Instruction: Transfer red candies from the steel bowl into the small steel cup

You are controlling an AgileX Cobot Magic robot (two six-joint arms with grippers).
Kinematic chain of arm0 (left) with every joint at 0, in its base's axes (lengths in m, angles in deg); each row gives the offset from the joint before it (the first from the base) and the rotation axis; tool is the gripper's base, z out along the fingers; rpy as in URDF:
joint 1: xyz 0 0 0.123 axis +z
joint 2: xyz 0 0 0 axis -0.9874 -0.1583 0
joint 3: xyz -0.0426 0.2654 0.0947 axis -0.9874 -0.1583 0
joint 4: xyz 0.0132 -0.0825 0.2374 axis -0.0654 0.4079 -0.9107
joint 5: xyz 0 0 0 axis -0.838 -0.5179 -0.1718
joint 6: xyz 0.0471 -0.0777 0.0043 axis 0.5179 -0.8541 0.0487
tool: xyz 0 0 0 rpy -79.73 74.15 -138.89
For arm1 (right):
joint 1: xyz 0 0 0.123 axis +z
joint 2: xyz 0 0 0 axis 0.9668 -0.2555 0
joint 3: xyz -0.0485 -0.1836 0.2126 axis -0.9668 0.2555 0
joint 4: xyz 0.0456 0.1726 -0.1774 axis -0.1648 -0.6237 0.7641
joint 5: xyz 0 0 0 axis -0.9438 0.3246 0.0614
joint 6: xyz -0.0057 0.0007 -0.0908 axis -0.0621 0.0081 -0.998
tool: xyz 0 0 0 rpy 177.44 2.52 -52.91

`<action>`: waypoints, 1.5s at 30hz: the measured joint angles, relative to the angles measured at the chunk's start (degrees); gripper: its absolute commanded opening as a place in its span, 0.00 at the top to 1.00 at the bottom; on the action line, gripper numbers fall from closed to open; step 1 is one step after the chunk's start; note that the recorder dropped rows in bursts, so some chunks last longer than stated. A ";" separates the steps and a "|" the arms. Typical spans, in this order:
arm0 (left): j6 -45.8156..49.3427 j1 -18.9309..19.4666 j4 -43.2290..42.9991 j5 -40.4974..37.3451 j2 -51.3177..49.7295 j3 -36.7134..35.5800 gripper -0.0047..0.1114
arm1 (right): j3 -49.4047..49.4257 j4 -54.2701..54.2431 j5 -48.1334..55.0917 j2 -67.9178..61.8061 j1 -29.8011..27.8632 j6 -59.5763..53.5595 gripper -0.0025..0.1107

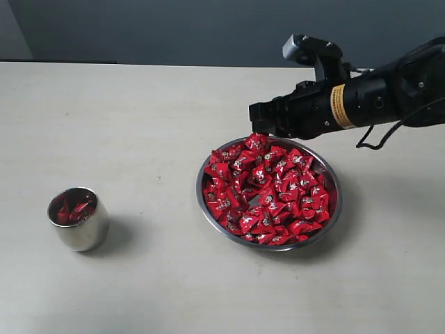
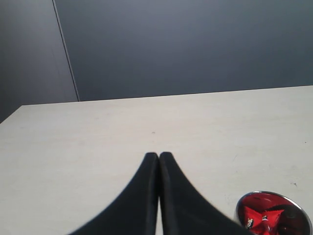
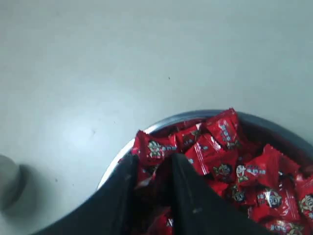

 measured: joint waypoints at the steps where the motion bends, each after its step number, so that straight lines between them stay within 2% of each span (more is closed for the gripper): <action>1: 0.00 0.00 0.00 0.00 0.00 0.00 0.96 | 0.09 0.00 0.34 1.04 0.00 0.00 0.93; 9: 0.00 0.00 0.00 0.00 0.00 0.00 0.96 | 5.70 0.00 10.45 9.12 0.00 -1.25 0.94; 11: 0.00 0.00 0.00 0.00 0.00 0.00 0.96 | 7.36 0.00 11.87 9.65 0.00 -1.77 0.98; 19: 0.00 0.00 0.00 0.00 0.00 0.00 0.96 | 8.09 0.00 13.67 8.65 0.00 -4.99 0.99; 30: 0.00 0.00 0.00 0.00 0.00 0.00 0.96 | 1.50 -1.09 3.07 0.03 0.00 -12.09 0.99; 38: 0.00 0.00 0.00 0.00 0.00 0.00 0.96 | -5.31 -6.80 -10.54 -6.75 0.00 -20.15 0.99; 45: 0.00 0.00 0.00 0.00 0.00 0.00 0.96 | -11.00 -7.73 -14.54 -11.14 6.17 -25.96 0.99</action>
